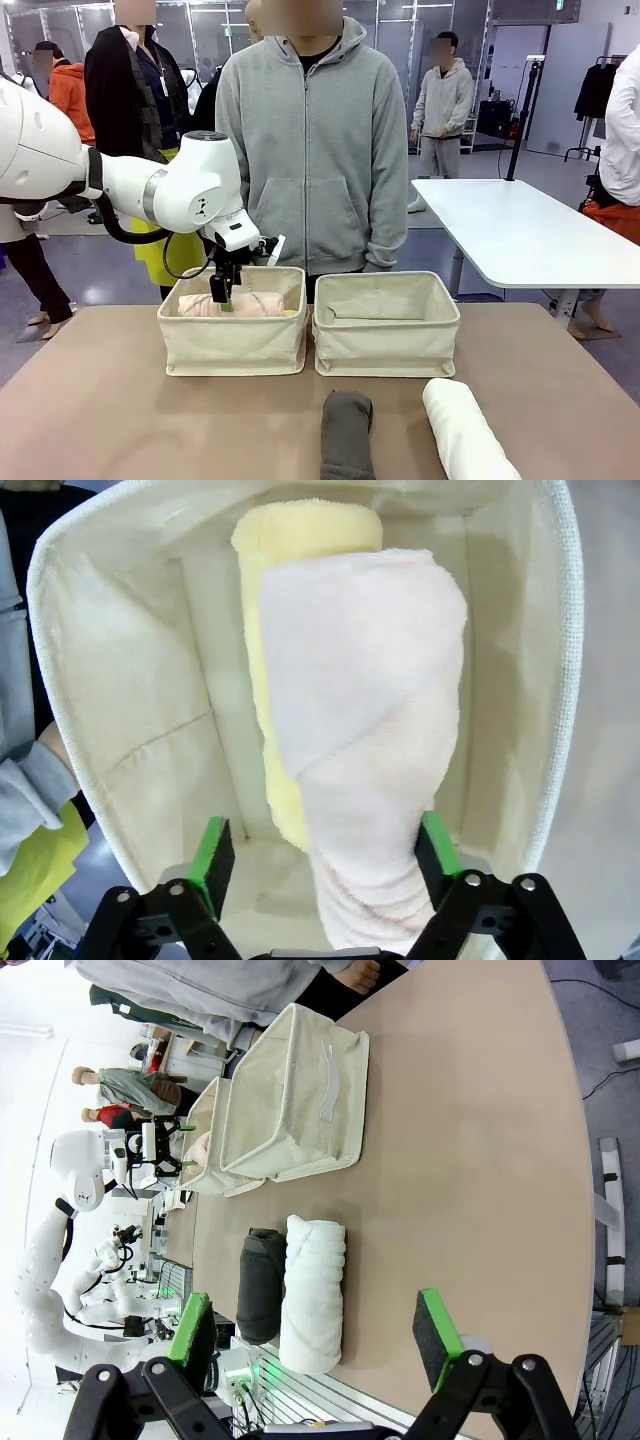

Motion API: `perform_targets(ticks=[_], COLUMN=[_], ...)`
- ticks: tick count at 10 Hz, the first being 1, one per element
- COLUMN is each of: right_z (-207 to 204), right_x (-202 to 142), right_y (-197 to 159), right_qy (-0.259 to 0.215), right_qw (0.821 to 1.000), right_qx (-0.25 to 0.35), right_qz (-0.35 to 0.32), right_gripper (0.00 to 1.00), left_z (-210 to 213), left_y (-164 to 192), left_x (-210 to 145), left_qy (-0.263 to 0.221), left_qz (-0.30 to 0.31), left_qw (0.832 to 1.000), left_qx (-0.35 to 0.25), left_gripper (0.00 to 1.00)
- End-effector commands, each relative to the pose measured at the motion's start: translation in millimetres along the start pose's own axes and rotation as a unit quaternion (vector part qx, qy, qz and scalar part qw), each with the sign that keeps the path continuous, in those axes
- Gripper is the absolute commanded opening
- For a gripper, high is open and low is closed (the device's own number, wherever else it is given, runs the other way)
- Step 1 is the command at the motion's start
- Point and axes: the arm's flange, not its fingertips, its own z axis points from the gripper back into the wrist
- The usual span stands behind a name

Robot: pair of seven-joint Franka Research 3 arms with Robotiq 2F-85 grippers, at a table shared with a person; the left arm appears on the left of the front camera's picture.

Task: Divide the towels into two baskets.
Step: Pick up one hotel-folded towel from the bottom of the table and place it in the Fabric basket indicated by the person.

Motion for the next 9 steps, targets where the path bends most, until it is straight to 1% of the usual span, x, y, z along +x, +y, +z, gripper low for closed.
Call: perform_targets(ticks=[1, 2, 3, 4, 9], right_z=[2, 2, 2, 2, 2], right_x=[-1, -1, -1, -1, -1], right_y=[2, 2, 2, 2, 2], right_qy=[-0.002, -0.002, -0.002, -0.002, -0.002], right_qw=[1.0, 1.0, 1.0, 1.0, 1.0], right_qx=[0.002, 0.002, 0.002, 0.002, 0.002], right_qz=[0.003, 0.003, 0.003, 0.003, 0.003], right_gripper=[1.0, 1.0, 1.0, 1.0, 1.0], left_z=[10, 16, 26, 9, 9], left_y=[-5, -10, -23, 0, 0], left_x=[-9, -10, -13, -2, -2], left_qy=[0.002, -0.001, -0.026, 0.0, 0.0], left_qz=[-0.009, -0.002, 0.015, 0.001, 0.001], left_qw=[1.0, 1.0, 0.999, 1.0, 1.0], left_qx=[0.009, 0.015, 0.018, 0.007, 0.007], left_gripper=[1.0, 1.0, 1.0, 1.0, 1.0])
